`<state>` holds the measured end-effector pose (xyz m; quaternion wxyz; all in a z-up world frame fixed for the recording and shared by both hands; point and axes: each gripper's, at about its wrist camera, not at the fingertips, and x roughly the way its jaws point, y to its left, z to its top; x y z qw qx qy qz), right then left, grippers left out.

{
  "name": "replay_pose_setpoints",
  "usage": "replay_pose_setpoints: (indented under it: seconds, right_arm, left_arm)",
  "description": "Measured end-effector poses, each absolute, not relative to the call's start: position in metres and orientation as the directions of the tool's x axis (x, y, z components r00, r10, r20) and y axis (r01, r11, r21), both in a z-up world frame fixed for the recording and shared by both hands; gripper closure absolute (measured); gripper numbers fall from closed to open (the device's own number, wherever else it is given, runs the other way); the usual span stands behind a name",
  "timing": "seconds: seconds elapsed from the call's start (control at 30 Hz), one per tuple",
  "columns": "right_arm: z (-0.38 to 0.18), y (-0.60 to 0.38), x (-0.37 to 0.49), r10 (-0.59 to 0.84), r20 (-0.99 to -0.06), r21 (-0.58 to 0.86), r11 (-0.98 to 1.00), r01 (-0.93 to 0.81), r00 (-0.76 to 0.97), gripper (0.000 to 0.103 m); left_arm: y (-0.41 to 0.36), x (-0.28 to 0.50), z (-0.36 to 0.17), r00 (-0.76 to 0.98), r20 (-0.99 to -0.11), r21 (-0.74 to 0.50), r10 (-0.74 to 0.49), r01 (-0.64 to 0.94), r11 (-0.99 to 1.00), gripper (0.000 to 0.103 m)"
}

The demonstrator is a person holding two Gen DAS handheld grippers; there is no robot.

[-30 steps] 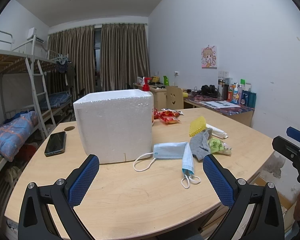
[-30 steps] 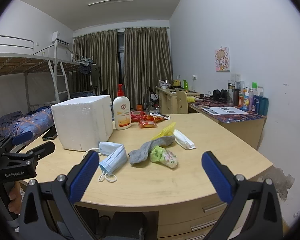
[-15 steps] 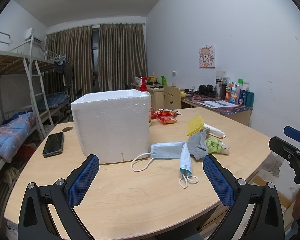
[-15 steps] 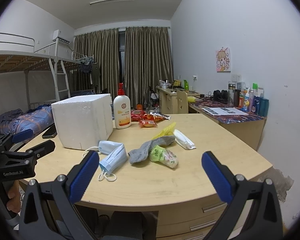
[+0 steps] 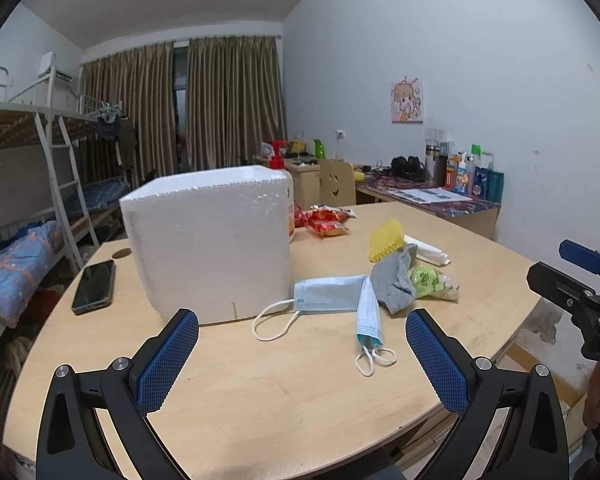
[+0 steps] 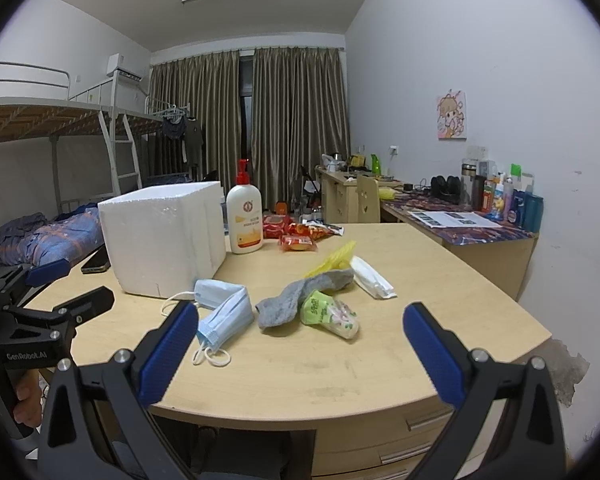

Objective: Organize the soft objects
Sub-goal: 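Grasp the blue mask with the left gripper while the right gripper approaches the green bag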

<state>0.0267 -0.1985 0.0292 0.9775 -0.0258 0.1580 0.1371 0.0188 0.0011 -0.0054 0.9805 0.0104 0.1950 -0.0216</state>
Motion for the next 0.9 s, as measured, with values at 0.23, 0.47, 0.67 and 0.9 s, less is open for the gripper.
replay_pose_setpoints:
  seconds: [0.23,0.47,0.67,0.9]
  right_arm:
    - [0.023,-0.198,0.052,0.252,-0.358,-0.011,0.962,-0.273,0.899,0.000]
    - [0.013,-0.198,0.084,0.243,-0.409,-0.013,0.962,-0.272,0.879,0.000]
    - [0.003,-0.199,0.109,0.237,-0.462,-0.031,0.959,-0.282,0.854,0.000]
    - [-0.006,-0.204,0.130,0.235,-0.514,-0.040,0.954,-0.297,0.825,0.000]
  left_arm:
    - [-0.002,0.050,-0.015,0.895,-0.441,0.006,-0.072,0.083,0.997,0.000]
    - [-0.011,0.084,-0.026,0.859,-0.498,-0.008,-0.115,0.128,0.992,0.003]
    - [-0.025,0.116,-0.038,0.811,-0.566,-0.026,-0.148,0.162,0.986,0.008]
    - [-0.041,0.145,-0.054,0.754,-0.640,-0.029,-0.151,0.173,0.984,0.016]
